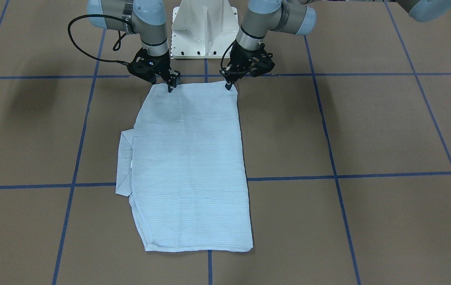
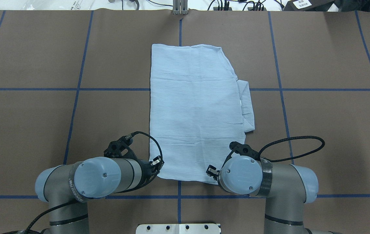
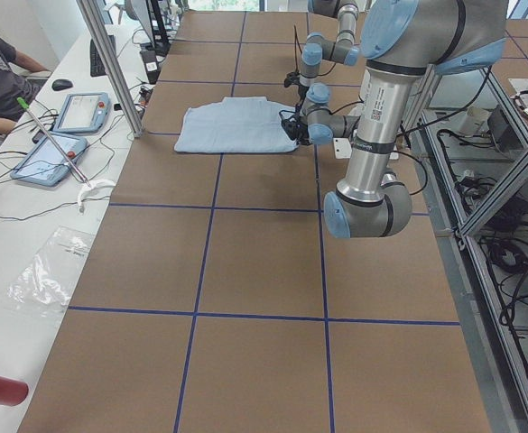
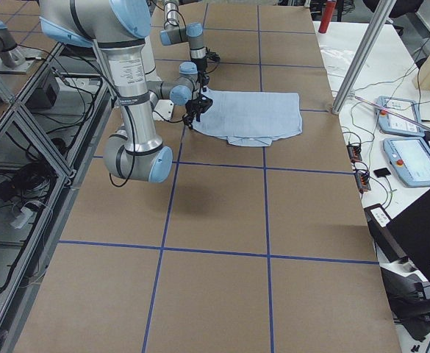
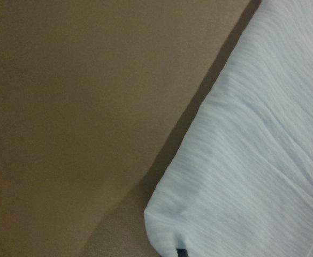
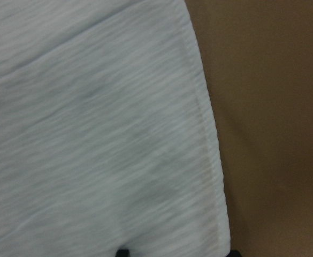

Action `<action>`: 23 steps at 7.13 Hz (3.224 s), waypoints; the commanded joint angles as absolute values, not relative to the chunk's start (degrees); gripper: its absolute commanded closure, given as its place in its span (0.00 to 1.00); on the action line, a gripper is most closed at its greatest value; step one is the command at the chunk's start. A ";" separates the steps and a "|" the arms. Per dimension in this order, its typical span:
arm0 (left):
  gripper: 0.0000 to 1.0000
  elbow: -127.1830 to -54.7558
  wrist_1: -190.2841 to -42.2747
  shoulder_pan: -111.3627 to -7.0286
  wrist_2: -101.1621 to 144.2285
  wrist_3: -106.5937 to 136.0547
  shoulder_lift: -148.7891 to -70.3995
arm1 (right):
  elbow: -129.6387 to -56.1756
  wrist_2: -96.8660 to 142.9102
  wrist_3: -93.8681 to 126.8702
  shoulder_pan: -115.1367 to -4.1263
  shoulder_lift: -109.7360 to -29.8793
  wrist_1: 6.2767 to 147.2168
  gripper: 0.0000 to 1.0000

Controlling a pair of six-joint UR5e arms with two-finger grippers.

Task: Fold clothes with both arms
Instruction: 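Grasp the near corners of the folded shirt with both grippers, then lift the near edge with both grippers and carry it away from the robot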

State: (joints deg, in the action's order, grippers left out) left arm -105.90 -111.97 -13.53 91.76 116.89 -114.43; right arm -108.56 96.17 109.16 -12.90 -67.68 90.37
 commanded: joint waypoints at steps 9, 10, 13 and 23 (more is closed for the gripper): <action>1.00 -106.87 -111.97 -14.15 91.84 116.81 -114.52 | -110.73 98.53 109.51 -15.73 -66.97 90.35 1.00; 1.00 -108.70 -111.97 -14.67 91.93 116.55 -114.35 | -112.92 98.53 112.12 -16.69 -67.06 90.35 1.00; 1.00 -116.78 -106.81 -15.20 93.94 116.02 -114.00 | -118.64 99.75 111.80 -19.24 -67.15 90.26 1.00; 1.00 -123.95 -91.76 -16.59 101.60 111.74 -114.70 | -122.90 107.93 105.95 -21.24 -67.33 90.44 1.00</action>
